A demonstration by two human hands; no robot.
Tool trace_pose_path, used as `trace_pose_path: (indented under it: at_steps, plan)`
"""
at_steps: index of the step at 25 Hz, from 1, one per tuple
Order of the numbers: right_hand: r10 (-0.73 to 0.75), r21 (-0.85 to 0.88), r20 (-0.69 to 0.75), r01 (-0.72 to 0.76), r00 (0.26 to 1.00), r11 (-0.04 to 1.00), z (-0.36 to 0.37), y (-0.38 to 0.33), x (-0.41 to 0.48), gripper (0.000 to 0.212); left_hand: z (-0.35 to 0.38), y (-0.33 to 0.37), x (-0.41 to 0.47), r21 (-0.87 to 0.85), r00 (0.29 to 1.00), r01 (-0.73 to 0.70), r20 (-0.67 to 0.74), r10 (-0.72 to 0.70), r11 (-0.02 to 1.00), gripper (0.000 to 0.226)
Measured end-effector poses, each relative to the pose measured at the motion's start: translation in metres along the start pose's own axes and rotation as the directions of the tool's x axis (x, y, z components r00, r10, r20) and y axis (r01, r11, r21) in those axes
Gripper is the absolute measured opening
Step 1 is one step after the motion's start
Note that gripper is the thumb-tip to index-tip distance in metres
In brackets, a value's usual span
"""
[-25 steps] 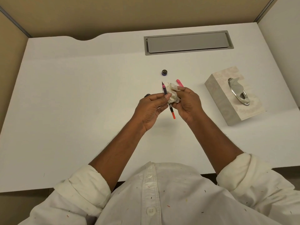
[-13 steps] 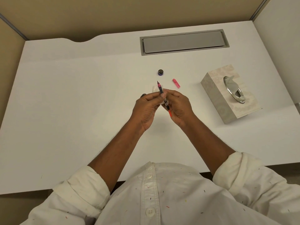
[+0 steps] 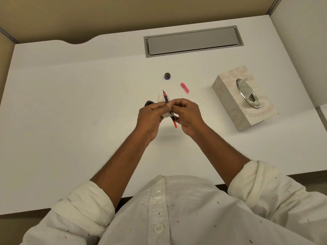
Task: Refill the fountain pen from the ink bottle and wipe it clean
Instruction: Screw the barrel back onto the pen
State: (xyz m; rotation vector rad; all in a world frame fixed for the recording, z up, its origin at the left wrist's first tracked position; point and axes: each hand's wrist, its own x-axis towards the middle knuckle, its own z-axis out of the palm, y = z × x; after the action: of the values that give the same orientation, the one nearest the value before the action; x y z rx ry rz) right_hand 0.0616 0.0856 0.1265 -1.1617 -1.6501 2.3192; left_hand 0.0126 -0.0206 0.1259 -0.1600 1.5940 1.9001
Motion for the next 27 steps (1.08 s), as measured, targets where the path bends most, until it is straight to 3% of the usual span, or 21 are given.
trace_pose_path:
  at_steps: [8,16,24,27]
  plan:
    - [0.012,-0.037,-0.009,-0.013,1.0,0.999,-0.013,-0.001,0.012,0.01,0.01,-0.008,0.016,-0.093,0.992,0.12,-0.019,-0.122,0.988,0.017]
    - [0.023,0.043,-0.1,-0.019,0.995,0.999,-0.015,0.001,0.025,0.01,0.023,-0.014,0.027,-0.148,0.991,0.118,-0.037,-0.125,0.982,0.015]
    - [0.047,0.071,0.015,-0.048,0.999,0.996,-0.021,0.001,0.036,0.015,0.023,-0.017,0.036,-0.298,0.977,0.151,-0.102,-0.189,0.943,0.009]
    - [-0.003,-0.033,-0.125,-0.001,0.992,0.999,-0.04,0.001,0.048,0.018,0.024,-0.018,0.04,-0.37,0.967,0.172,-0.114,-0.229,0.913,0.013]
